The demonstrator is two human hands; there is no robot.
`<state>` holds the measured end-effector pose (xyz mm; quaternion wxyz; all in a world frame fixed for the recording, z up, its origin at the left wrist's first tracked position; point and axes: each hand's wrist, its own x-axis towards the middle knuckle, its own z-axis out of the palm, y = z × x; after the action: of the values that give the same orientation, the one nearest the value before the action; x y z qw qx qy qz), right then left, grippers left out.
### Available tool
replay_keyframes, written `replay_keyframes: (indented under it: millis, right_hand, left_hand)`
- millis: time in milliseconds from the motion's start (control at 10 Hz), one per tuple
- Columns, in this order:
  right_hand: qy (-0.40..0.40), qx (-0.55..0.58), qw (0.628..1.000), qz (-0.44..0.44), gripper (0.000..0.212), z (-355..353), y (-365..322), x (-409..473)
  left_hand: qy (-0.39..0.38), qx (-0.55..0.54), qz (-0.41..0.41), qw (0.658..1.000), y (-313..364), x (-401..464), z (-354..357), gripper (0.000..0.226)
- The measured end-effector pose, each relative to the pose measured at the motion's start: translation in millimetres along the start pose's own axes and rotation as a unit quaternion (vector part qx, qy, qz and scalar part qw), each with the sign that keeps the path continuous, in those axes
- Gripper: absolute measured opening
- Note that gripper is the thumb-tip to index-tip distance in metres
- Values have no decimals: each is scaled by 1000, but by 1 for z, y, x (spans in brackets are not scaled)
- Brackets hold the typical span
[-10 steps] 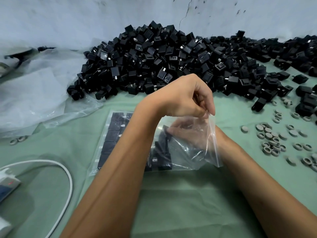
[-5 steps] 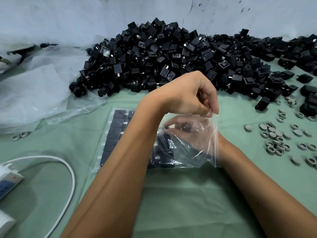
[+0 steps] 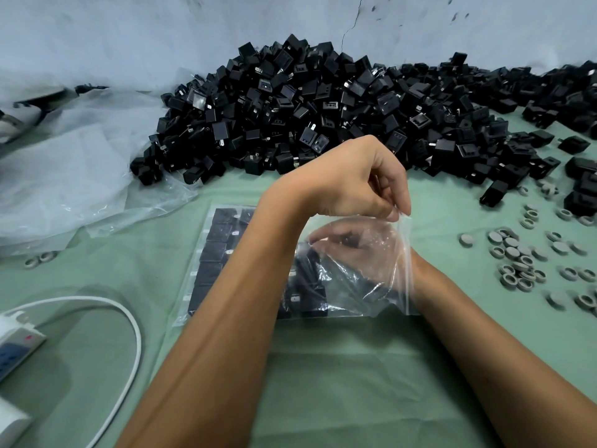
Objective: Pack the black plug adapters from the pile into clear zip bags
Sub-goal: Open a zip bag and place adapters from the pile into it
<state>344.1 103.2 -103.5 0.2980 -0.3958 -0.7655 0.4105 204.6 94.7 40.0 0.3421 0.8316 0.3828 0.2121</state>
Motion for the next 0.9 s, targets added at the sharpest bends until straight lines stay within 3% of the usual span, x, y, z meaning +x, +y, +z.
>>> replay_keyframes:
  millis: [200,300,400,500,600,700,800,900]
  right_hand:
    - [20,47,999,9,12,-11,-7,-6]
    - [-21,38,999,-3,15,-36,-31,-15]
    - [-24,41,996,70,16,-56,-39,-21]
    - [62,41,987,145,12,-70,-36,-24]
    - [199,-34,962,184,17,-75,-35,-18]
    - [318,-122,932,124,21,-76,-48,0]
    - [323,-183,927,57,19,-76,-69,29]
    - [190,-277,942,28,16,-64,-88,62]
  left_hand:
    - [1,-13,-2,1000,-10,-1,-1,19]
    - [-5,-15,-10,1000,-20,-3,-4,17]
    - [-23,-23,-24,999,-31,-6,-7,15]
    - [-36,-42,-50,997,-39,-7,-7,18]
    - [-42,-46,-64,996,-43,-4,-2,19]
    - [-43,-40,-73,996,-43,-3,2,15]
    - [-26,-72,-73,994,-44,-11,-6,22]
    - [38,-100,-98,989,-55,-26,-28,22]
